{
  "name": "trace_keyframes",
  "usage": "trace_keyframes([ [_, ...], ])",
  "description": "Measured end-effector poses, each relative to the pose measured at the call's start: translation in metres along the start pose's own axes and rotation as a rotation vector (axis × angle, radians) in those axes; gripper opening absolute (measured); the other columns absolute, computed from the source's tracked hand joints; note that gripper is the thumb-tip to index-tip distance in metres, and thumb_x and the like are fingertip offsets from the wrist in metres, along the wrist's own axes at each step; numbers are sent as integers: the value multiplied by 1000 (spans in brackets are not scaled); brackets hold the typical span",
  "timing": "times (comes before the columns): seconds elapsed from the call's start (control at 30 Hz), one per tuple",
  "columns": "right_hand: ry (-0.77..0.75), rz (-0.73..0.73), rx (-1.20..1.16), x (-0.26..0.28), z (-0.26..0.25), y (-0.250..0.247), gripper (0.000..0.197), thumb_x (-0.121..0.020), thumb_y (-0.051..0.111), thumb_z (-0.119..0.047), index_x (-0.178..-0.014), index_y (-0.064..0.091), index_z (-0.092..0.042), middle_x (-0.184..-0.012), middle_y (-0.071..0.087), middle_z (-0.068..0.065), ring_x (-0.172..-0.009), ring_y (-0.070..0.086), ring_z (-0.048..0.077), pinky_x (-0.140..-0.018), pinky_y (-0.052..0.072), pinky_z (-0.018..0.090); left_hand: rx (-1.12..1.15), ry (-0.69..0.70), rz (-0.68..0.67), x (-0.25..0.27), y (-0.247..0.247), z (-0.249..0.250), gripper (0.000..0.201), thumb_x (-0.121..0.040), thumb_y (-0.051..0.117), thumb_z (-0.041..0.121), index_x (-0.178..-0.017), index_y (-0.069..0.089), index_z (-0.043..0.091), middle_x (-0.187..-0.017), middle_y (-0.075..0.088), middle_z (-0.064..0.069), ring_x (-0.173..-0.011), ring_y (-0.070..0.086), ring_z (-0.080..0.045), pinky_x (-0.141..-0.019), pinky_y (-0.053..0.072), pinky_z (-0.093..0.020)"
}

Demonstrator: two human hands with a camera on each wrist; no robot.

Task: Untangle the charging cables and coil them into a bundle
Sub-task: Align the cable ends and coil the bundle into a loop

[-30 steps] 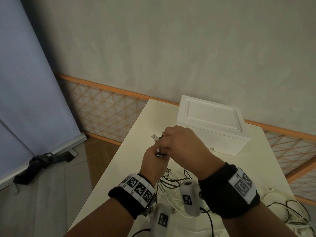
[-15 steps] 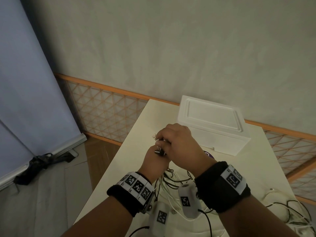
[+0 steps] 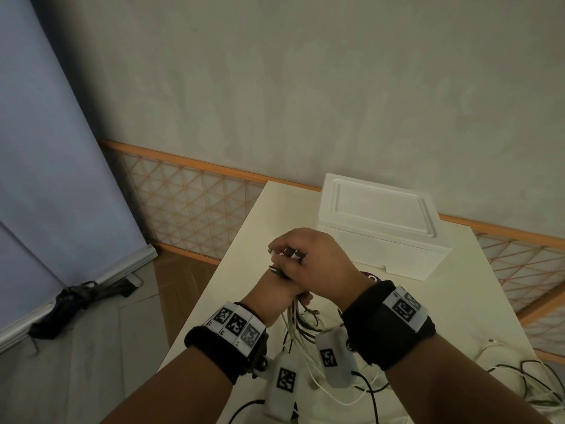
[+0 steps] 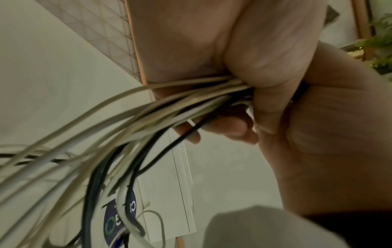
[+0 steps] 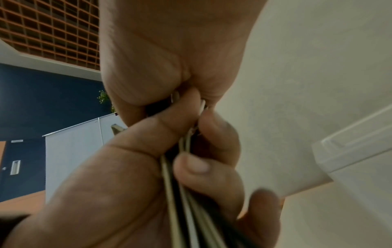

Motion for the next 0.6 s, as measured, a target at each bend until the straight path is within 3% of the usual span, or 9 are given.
trace_keyframes([
  [0.13, -89, 33, -94, 1, -4, -3, 29, -95, 50, -28, -118, 66, -22, -106, 69, -4, -101, 57, 3, -87, 41, 13, -104, -46, 6, -7, 2, -4, 25, -91, 47, 1, -70, 54, 13, -62, 53, -8, -55, 55, -16, -53, 48, -23],
  [0.2, -124, -31, -142, 2, -7, 0, 37, -96, 43, -38, -125, 61, -23, -104, 70, -3, -100, 59, 4, -88, 41, 15, -92, -15, 30, -8, -3, -2, 27, -96, 47, 1, -88, 49, 27, -78, 52, 6, -56, 60, 4, -55, 50, -13],
  [0.23, -157, -38, -113, 3, -10, 2, 39, -94, 43, -41, -123, 63, -22, -101, 71, -3, -96, 60, 5, -86, 41, 14, -67, -3, 47, -8, -6, -2, 29, -95, 49, 0, -99, 46, 28, -83, 45, 14, -58, 58, 11, -54, 47, -8],
  [0.3, -167, -4, -45, 2, -9, 5, 39, -92, 46, -42, -114, 69, -20, -98, 72, -4, -93, 60, 4, -83, 38, 11, -61, -9, 71, -9, -10, -4, 35, -96, 48, -1, -124, 42, 20, -86, 36, 19, -66, 53, 7, -56, 45, -4],
  [0.4, -125, 90, -8, 0, -5, 4, 36, -91, 46, -36, -104, 73, -16, -98, 73, -3, -93, 61, 6, -82, 37, 9, -72, 9, 50, -9, -9, -4, 31, -96, 47, -1, -105, 44, 29, -89, 43, 17, -76, 49, 4, -61, 48, -6],
  [0.5, -150, 133, 59, -2, -6, 4, 31, -90, 49, -31, -89, 75, -14, -103, 72, -2, -95, 61, 5, -81, 43, 15, -74, 25, 54, -10, -9, -1, 23, -96, 47, 0, -106, 41, 21, -88, 46, 15, -78, 49, 4, -63, 47, -6],
  [0.53, -138, 129, 66, -2, -6, 4, 33, -89, 47, -32, -86, 74, -13, -103, 72, -2, -94, 61, 6, -80, 46, 17, -70, 27, 49, -10, -7, 2, 16, -96, 45, 4, -98, 45, 20, -87, 48, 12, -78, 49, 3, -66, 47, -8],
  [0.6, -110, 86, 63, -4, -5, 3, 39, -89, 43, -36, -86, 73, -12, -93, 72, -3, -87, 62, 10, -77, 52, 26, -145, 32, 15, -10, -3, 6, 25, -95, 41, 3, -80, 49, 20, -80, 54, 1, -73, 55, -8, -72, 49, -21],
])
Point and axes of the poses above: each hand's wrist, its own x-axis away from the middle knuckle, its own y-axis out of the palm, z = x × y, the point moved 7 cm from there along -x, towards the middle knuckle
